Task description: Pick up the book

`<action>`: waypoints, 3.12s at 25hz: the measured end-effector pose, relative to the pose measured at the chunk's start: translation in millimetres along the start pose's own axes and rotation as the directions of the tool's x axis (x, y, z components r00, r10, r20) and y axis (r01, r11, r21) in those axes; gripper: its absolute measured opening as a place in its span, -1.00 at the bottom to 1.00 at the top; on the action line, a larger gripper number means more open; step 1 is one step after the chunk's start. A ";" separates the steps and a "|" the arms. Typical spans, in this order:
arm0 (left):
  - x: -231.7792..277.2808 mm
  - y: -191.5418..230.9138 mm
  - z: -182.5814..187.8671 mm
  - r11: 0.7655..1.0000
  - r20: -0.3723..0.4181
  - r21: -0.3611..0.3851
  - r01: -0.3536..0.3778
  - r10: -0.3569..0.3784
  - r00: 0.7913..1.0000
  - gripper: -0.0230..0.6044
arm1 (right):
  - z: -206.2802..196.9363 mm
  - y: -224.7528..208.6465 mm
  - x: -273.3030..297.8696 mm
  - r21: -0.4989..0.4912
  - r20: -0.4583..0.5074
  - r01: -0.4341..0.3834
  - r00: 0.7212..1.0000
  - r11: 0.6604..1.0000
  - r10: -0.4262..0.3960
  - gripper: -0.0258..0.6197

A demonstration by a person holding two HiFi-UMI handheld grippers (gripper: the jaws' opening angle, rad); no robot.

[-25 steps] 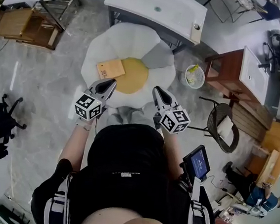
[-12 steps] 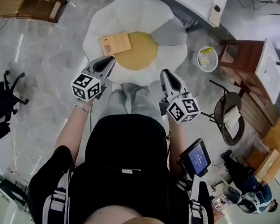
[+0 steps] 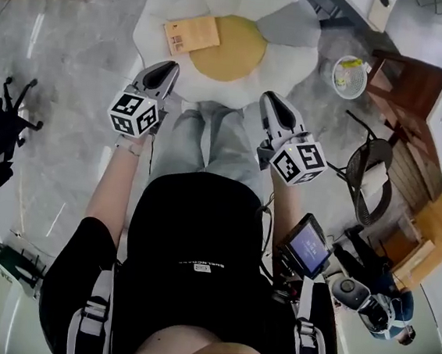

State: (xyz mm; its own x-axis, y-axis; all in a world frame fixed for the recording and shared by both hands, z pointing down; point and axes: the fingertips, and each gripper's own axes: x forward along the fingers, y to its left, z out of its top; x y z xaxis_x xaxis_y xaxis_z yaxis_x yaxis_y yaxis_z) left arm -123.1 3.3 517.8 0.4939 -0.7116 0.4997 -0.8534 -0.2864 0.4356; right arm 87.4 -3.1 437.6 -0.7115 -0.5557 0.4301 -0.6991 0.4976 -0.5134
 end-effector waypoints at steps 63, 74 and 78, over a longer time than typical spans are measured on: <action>213.7 302.7 -345.8 0.853 -0.205 -0.357 -0.381 0.327 0.923 -0.15 | -229.3 -153.0 243.8 -0.020 -0.324 -0.208 0.927 0.978 0.190 -0.77; 224.7 320.2 -362.3 0.867 -0.222 -0.366 -0.339 0.272 0.936 -0.09 | -241.3 -155.7 247.8 -0.032 -0.327 -0.225 0.923 0.974 0.203 -0.77; 227.4 323.3 -361.4 0.859 -0.207 -0.396 -0.326 0.262 0.943 -0.09 | -242.2 -155.8 248.3 -0.031 -0.325 -0.224 0.924 0.974 0.202 -0.77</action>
State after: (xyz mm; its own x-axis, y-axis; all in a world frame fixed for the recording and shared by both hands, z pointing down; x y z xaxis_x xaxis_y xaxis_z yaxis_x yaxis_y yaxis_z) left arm -226.4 -19.3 1042.9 0.2760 -0.6133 0.7400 -0.8276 0.2399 0.5075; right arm 2.5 -57.3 804.2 -0.8215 -0.1962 0.5353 -0.5242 0.6294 -0.5737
